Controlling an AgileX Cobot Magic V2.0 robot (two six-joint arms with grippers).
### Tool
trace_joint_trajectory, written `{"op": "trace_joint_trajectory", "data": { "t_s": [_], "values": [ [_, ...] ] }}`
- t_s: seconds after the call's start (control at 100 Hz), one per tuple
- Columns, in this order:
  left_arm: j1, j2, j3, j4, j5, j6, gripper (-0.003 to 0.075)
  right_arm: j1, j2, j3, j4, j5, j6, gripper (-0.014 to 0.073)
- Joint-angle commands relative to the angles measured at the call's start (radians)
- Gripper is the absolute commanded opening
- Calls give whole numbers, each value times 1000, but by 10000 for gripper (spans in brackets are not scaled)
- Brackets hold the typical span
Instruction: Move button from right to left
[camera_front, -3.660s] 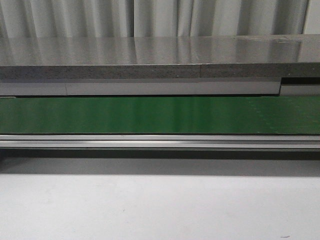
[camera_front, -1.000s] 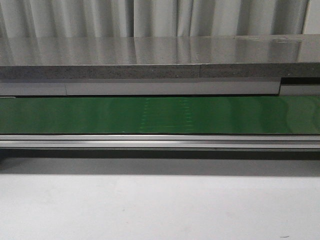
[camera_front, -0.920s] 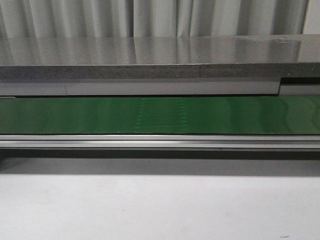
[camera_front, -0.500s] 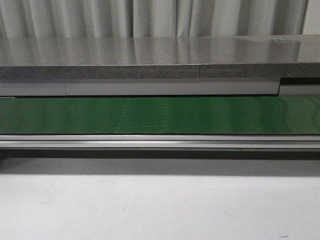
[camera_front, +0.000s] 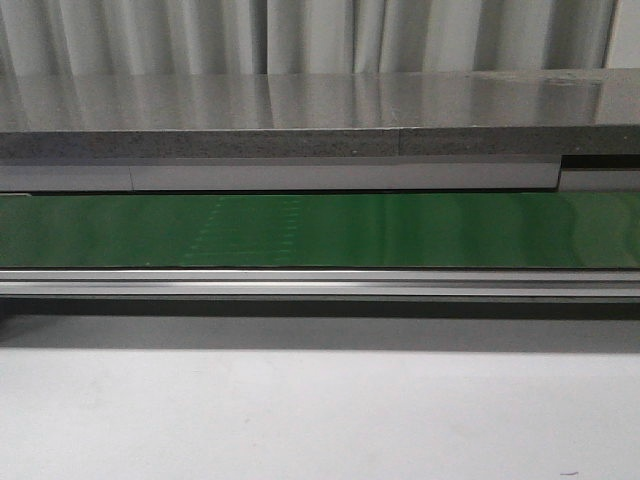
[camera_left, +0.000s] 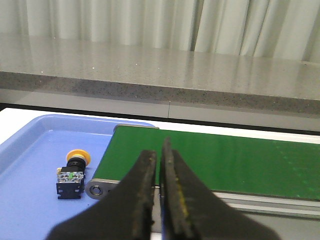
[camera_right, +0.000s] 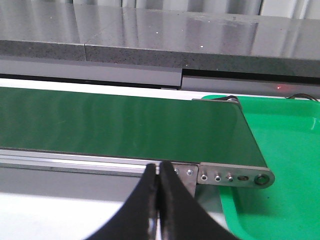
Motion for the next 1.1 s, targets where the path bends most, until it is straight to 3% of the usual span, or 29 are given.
{"op": "trace_joint_trajectory", "data": {
  "t_s": [0.0, 1.09],
  "values": [
    [-8, -37, 41, -8, -78, -13, 5, 3, -17, 3, -10, -91, 4, -68],
    [-8, -37, 41, -8, -78, -13, 5, 3, -17, 3, -10, -74, 4, -68]
  ]
}}
